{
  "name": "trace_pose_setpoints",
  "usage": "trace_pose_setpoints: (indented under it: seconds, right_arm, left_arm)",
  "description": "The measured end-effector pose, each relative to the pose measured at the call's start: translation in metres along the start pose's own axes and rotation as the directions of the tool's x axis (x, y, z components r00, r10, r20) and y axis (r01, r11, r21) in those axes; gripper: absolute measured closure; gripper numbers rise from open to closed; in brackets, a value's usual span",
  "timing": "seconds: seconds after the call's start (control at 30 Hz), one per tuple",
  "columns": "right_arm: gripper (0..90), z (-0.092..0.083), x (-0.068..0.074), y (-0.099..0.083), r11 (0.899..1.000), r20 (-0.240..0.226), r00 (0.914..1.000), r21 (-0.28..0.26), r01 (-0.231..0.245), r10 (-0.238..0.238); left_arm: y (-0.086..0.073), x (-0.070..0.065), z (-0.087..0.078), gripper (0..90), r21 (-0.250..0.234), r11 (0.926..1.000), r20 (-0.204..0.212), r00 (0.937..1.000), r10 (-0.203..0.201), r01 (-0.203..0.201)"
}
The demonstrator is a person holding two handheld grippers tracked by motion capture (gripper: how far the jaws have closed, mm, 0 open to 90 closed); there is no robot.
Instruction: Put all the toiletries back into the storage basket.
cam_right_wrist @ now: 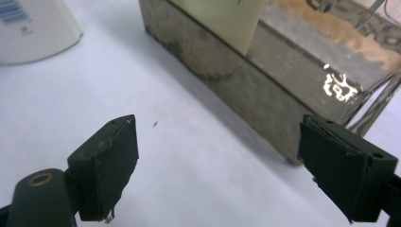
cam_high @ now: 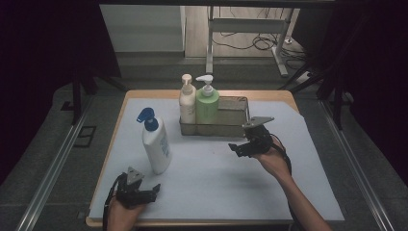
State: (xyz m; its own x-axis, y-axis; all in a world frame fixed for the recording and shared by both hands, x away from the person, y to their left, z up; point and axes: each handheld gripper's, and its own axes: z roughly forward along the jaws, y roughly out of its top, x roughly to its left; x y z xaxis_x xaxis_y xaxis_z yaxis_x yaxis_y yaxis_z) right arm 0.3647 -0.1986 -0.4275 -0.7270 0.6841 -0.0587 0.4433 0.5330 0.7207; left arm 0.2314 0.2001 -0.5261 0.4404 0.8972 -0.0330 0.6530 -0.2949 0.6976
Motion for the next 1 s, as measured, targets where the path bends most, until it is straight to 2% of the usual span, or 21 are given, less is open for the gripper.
trace_pose_setpoints:
  seconds: [0.13, 0.3, 0.4, 0.67, 1.0]
  right_arm:
    - [9.2, -0.009, 0.001, -0.008, 1.000, 0.008, 1.0000, 0.001, -0.002, 0.002]
    - [0.2, -0.019, 0.001, -0.021, 1.000, 0.014, 0.9999, 0.008, -0.005, 0.005]
    - [0.0, -0.024, 0.002, -0.029, 1.000, 0.015, 0.9999, 0.013, 0.003, -0.003]
    - [0.0, -0.035, 0.001, -0.057, 0.999, 0.035, 0.9987, -0.014, -0.036, 0.036]
    - [0.0, -0.031, -0.001, -0.092, 0.996, 0.035, 0.9952, -0.003, -0.092, 0.092]
  left_arm:
    - [0.000, 0.000, 0.000, 12.1, 0.000, 1.0000, 0.000, 1.0000, 0.000, 0.000]
    - [0.000, 0.000, 0.000, 12.1, 0.000, 1.0000, 0.000, 1.0000, 0.000, 0.000]
    - [0.000, 0.000, 0.000, 12.1, 0.000, 1.0000, 0.000, 1.0000, 0.001, -0.001]
    - [0.000, 0.000, 0.000, 12.1, -0.001, 1.0000, -0.001, 1.0000, 0.000, 0.000]
    - [0.000, 0.000, 0.000, 12.1, -0.002, 1.0000, -0.001, 1.0000, 0.000, 0.000]
